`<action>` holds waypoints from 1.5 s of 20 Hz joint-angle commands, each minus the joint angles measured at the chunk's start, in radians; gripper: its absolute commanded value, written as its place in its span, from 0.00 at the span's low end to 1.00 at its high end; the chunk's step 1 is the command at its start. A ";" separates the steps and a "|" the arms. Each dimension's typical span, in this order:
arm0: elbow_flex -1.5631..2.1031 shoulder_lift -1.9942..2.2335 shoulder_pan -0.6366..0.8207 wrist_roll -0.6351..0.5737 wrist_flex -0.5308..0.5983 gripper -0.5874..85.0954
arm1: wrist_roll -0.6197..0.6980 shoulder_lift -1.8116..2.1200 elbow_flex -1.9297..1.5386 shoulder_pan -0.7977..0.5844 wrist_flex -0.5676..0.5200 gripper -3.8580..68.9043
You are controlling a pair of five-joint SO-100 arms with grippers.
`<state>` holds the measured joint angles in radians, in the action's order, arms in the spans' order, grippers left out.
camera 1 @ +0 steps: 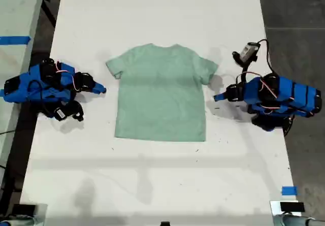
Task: Fold tshirt
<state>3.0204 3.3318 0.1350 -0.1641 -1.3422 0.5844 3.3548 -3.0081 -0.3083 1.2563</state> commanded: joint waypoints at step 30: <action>-0.977 -1.060 0.285 -0.278 -0.006 0.01 | -0.193 -0.715 0.778 -0.281 0.123 0.04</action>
<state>2.1859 2.3439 0.3651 -0.3912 -1.3146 0.3145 2.7182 -2.3639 -0.5292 1.3622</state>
